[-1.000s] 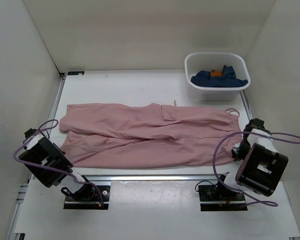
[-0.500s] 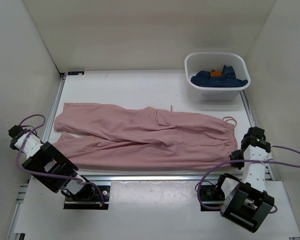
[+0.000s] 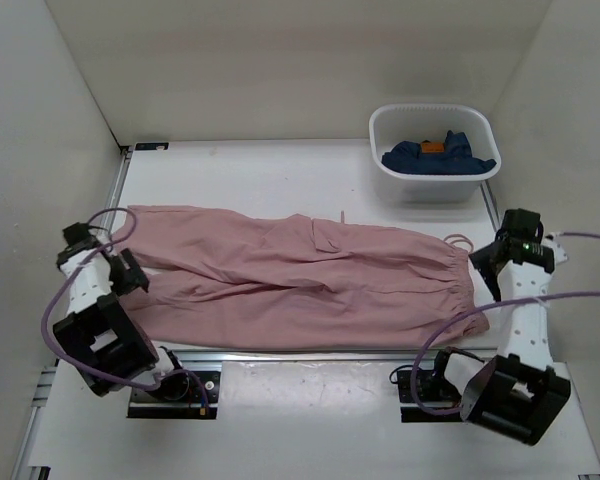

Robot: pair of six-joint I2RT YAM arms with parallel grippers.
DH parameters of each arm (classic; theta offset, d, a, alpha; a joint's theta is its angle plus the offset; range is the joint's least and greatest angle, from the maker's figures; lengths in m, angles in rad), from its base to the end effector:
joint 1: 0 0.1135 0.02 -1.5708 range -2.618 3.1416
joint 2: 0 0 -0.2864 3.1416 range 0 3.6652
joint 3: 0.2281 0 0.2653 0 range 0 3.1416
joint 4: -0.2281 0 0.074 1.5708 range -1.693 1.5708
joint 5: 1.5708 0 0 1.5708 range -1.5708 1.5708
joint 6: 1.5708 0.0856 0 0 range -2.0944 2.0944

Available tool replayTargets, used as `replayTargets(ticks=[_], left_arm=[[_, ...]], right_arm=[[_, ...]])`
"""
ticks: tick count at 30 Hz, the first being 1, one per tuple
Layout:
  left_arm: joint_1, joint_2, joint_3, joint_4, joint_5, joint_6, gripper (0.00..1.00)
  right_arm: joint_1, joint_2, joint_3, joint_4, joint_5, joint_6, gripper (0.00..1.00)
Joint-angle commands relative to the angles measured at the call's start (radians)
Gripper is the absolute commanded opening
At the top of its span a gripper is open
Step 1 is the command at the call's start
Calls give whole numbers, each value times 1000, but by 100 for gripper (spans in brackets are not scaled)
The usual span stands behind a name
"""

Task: Fold and stack the trousers
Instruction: Fold the trousers

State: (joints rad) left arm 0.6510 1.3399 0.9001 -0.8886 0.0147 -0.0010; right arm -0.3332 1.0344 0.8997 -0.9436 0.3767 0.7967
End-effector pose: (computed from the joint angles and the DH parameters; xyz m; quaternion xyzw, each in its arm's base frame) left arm 0.2013 0.1518 0.1816 -0.3170 0.9406 0.0317 0.1169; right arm 0.1885 -0.0986 0.2491 0.5486 0.7802 -0.1217 0.2748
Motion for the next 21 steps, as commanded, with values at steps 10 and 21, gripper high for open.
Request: replayTargets(ticks=[10, 21], left_arm=[[-347, 192, 227, 425, -229, 1, 98], [-367, 602, 622, 425, -217, 1, 99]], right_arm=[[91, 473, 292, 213, -99, -73, 79], [134, 783, 424, 275, -113, 10, 76]])
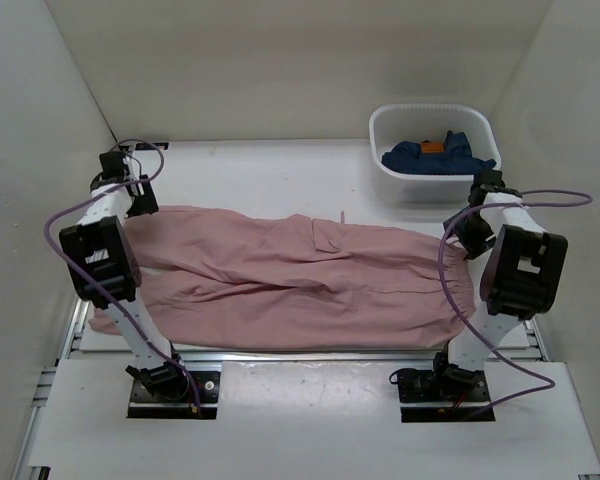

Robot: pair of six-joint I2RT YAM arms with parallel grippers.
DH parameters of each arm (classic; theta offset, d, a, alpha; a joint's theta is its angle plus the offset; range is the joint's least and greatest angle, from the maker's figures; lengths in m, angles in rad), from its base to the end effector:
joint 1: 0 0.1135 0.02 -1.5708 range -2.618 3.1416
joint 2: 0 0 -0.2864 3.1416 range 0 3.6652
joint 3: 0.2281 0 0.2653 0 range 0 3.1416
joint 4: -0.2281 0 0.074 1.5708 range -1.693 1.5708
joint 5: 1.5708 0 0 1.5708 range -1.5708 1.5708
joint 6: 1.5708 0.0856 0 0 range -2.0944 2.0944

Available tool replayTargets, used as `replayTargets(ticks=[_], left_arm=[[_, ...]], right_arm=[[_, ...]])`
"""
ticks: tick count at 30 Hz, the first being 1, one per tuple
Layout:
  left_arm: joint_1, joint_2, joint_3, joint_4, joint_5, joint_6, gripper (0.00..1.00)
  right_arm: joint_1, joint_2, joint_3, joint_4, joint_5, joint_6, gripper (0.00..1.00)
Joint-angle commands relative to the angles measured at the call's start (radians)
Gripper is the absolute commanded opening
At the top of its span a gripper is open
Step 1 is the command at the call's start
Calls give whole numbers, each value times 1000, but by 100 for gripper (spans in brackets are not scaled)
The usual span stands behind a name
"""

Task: Fold and stack the trousers
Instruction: Fold the trousers

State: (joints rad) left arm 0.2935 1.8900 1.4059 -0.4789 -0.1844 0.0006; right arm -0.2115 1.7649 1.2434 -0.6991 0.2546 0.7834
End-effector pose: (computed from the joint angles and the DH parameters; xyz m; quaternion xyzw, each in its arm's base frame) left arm 0.4328 0.1472 0.1884 -0.1659 0.9359 0.1306 0.2819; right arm 0.3700 -0.1015 0.1705 0.4855 0.8478 -0.0712 0.2010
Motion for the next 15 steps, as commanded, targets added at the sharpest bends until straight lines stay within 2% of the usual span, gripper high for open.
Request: replayTargets(ticks=[1, 4, 8, 12, 15], left_arm=[[-10, 85, 152, 16, -18, -1, 99], [-10, 201, 272, 16, -47, -1, 100], [-10, 352, 382, -26, -35, -1, 100], [-10, 494, 510, -185, 9, -1, 100], [-10, 537, 490, -228, 10, -1, 100]], right_arm=[[12, 79, 102, 20, 9, 8, 74], [12, 178, 177, -49, 9, -27, 73], [12, 203, 146, -59, 44, -36, 76], [12, 229, 134, -62, 35, -36, 76], [12, 245, 143, -73, 26, -36, 66]])
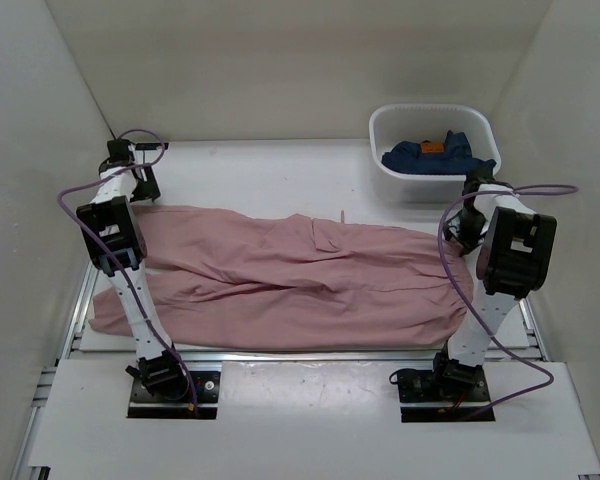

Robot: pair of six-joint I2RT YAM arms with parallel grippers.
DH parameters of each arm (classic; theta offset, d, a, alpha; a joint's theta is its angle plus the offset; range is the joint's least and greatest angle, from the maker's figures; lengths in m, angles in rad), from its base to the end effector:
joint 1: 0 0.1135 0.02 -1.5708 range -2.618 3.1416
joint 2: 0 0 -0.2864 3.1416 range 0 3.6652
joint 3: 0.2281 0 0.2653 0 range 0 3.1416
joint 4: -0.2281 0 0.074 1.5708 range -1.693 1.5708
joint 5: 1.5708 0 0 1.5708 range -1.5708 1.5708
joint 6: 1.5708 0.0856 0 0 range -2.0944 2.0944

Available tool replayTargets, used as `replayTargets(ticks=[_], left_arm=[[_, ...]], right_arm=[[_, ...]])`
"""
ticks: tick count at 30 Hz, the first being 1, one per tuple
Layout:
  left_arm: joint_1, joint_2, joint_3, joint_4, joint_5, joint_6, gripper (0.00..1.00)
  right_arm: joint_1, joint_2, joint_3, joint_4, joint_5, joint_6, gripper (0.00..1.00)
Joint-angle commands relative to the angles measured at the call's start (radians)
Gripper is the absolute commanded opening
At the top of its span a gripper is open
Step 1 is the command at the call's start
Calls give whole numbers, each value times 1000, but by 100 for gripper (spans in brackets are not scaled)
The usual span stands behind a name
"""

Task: Fold and stack the trousers
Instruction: Fold the trousers

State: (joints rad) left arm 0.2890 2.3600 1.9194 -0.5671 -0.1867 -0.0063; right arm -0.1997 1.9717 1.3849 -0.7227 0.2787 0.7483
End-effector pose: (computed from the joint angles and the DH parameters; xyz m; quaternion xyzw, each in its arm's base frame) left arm 0.5390 0.1768 0.1256 -0.1663 0.9422 0.1276 0.2613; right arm 0.4075 -0.1065 0.1331 0.4643 0.8654 -0.0976 0.1615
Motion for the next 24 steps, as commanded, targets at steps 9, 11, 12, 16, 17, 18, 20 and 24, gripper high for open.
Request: replayTargets(ticks=[9, 11, 12, 16, 17, 18, 20, 24], left_arm=[[-5, 24, -77, -140, 23, 6, 14], [-5, -27, -77, -140, 13, 6, 14], [-5, -53, -86, -140, 13, 6, 14], [-5, -282, -135, -140, 35, 6, 14], [-5, -332, -163, -140, 47, 6, 14], [-5, -382, -239, -140, 67, 6, 14], [-16, -537, -328, -140, 67, 6, 14], [-53, -761, -535, -140, 40, 6, 14]], right_arm=[[0, 20, -24, -49, 25, -30, 6], [0, -5, -14, -58, 36, -56, 0], [0, -19, -14, -58, 36, -67, 0], [9, -172, -49, -58, -1, -131, 0], [9, -206, -64, -58, -10, -159, 0], [9, -274, -99, -58, -10, -171, 0], [9, -351, -144, -44, -10, -208, 0], [9, -580, -242, 15, -19, -259, 0]])
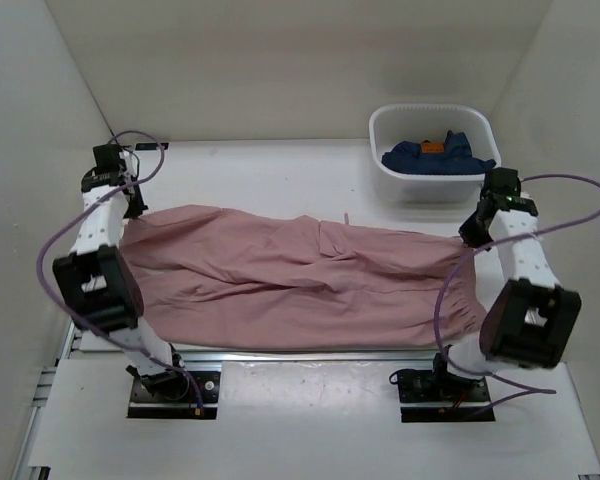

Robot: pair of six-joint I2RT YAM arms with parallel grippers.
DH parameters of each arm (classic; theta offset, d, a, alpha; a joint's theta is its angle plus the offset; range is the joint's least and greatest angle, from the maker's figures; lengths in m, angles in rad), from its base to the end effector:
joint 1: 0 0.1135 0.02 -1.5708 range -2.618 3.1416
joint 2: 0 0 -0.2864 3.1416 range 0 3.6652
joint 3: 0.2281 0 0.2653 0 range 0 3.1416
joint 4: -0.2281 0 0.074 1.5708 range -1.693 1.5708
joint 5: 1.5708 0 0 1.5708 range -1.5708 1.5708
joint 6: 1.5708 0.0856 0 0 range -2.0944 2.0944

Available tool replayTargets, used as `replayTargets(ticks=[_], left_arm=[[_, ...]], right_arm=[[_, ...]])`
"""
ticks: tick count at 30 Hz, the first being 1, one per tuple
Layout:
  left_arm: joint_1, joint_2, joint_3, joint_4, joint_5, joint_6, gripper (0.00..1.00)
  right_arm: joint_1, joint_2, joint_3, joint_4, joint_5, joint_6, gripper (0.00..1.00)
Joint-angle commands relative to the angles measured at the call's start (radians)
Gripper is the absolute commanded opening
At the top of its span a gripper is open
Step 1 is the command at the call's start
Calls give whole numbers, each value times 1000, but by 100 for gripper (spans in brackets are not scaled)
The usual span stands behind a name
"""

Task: Fold and stack the trousers
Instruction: Fold the trousers

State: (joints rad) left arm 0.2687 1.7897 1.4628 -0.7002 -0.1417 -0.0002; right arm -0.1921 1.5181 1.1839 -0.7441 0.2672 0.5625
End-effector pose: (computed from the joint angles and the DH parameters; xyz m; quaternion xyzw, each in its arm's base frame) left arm 0.4097 0.1254 0.2310 -0.1476 0.9496 0.1034 0.2563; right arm 0.3321 -0.0876 0.2335 0.3843 0.8816 -0.0825 0.2613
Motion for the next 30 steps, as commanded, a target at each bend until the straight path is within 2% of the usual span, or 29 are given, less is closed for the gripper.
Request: replayTargets(ticks=[1, 3, 6, 7, 10, 11, 13, 15, 17, 20, 23, 27, 30], left_arm=[[-42, -231, -119, -7, -31, 0, 14], [-31, -336, -119, -7, -58, 0, 14], [56, -451, -136, 4, -81, 0, 14], [125, -481, -156, 4, -91, 0, 14], [233, -609, -306, 54, -91, 0, 14], [297, -645, -417, 70, -91, 0, 14], [363, -741, -542, 108, -91, 0, 14], [444, -776, -684, 151, -91, 0, 14], [507, -776, -738, 162, -91, 0, 14], [538, -738, -763, 188, -70, 0, 14], [552, -707, -671, 197, -59, 0, 14], [552, -638, -529, 188, -35, 0, 14], [564, -615, -427, 140, -25, 0, 14]], right_arm=[[-7, -157, -61, 51, -8, -87, 0], [-23, -241, -70, 51, -19, -87, 0], [-41, -338, -105, 36, -36, -76, 0], [-52, -366, -122, 22, -36, -56, 0], [-62, -516, -208, -69, 15, 25, 0], [-75, -567, -266, -89, 94, 49, 0], [-75, -732, -329, -147, 167, 98, 0], [-75, -873, -429, -179, 238, 140, 0], [-75, -950, -505, -193, 288, 172, 0], [-75, -937, -521, -193, 300, 181, 0], [-75, -841, -477, -158, 300, 172, 0], [-75, -718, -338, -87, 290, 163, 0], [-75, -658, -238, -135, 290, 163, 0]])
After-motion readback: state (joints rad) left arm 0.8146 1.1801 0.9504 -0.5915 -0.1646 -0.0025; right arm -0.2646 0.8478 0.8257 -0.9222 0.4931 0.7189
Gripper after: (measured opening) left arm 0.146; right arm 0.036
